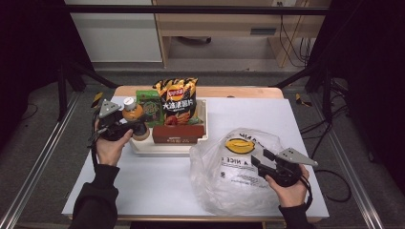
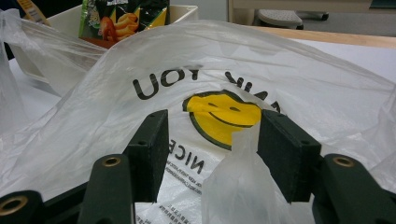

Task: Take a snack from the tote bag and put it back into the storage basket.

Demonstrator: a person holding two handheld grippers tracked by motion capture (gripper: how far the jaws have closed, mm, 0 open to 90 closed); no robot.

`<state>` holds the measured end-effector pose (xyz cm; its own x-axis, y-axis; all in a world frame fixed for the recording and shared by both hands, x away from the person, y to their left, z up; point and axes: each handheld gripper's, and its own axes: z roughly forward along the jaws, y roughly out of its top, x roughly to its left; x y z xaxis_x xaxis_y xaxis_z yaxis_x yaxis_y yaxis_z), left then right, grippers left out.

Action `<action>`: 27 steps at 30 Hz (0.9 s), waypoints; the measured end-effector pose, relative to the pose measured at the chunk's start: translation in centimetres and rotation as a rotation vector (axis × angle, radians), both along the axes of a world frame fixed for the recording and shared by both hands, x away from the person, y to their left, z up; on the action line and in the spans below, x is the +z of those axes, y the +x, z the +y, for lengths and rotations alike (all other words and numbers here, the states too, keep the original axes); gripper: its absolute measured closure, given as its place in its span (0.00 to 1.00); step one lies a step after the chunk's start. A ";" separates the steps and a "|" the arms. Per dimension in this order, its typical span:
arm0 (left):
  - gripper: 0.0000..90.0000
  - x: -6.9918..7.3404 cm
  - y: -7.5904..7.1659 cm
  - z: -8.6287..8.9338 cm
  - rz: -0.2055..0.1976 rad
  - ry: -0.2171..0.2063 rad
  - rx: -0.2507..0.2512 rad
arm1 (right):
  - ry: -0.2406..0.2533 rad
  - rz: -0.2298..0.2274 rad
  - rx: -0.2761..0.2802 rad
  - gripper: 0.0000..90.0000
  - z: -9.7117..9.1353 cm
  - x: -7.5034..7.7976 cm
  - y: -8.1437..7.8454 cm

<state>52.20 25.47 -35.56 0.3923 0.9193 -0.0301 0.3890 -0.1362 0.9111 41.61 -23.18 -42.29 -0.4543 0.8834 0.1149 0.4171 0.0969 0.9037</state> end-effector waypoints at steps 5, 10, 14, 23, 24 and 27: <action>0.34 -0.6 0.8 0.0 -0.001 -0.001 -0.005 | 0.001 0.001 -0.001 0.49 0.0 0.0 0.0; 0.34 -1.1 1.3 0.2 0.006 0.011 0.003 | 0.001 0.000 -0.002 0.49 -0.1 0.0 0.0; 0.34 -1.9 1.6 0.5 0.015 0.019 0.004 | 0.000 0.002 -0.002 0.49 -0.1 -0.1 0.0; 0.34 -3.5 1.8 0.8 0.037 0.020 0.005 | -0.003 0.001 -0.004 0.49 -0.1 -0.2 0.0; 0.34 -3.7 1.9 0.8 0.039 0.022 0.006 | -0.002 0.002 -0.004 0.49 -0.1 -0.2 0.0; 0.34 -4.2 1.8 0.9 0.049 0.021 0.005 | -0.003 0.001 -0.004 0.48 -0.1 -0.2 0.1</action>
